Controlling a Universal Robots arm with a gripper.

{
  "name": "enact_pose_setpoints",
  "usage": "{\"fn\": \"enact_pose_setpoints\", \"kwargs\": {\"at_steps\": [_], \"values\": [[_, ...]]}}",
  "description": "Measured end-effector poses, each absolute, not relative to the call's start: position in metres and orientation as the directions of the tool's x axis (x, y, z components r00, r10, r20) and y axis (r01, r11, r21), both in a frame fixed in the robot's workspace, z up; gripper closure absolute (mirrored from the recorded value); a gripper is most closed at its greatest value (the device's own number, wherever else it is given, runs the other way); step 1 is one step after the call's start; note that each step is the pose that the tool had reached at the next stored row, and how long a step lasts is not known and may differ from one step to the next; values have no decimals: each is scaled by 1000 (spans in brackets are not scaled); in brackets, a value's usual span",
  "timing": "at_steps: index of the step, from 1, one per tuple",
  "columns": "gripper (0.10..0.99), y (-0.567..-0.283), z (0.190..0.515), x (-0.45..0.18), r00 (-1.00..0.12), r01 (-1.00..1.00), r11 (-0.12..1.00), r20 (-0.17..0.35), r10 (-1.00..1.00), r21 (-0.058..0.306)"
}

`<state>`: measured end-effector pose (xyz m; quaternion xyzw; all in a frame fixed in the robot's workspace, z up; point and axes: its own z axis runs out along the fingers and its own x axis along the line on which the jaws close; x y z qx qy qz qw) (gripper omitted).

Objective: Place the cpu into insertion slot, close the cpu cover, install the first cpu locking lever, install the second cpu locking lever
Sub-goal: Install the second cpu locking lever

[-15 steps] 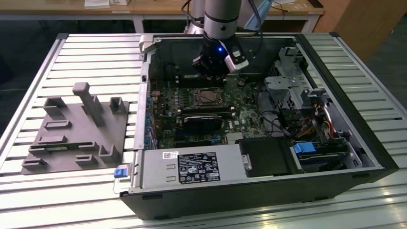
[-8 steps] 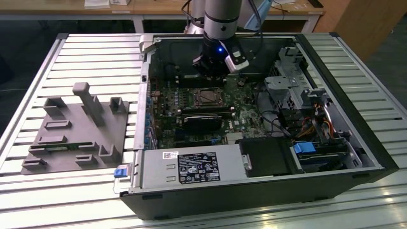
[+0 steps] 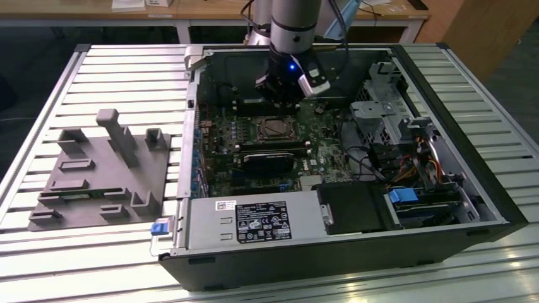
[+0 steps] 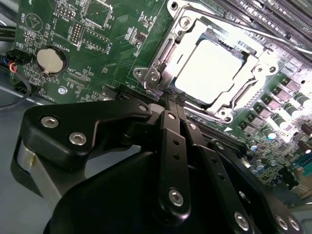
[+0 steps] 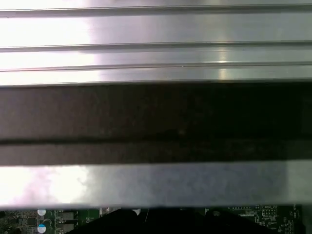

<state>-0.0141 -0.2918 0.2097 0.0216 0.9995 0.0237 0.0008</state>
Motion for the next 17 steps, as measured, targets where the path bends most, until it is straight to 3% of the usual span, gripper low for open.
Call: {"fn": "enact_pose_setpoints", "kwargs": {"at_steps": [17], "values": [[980,-302,223,-14,-999,43,998,-1,43,47]]}}
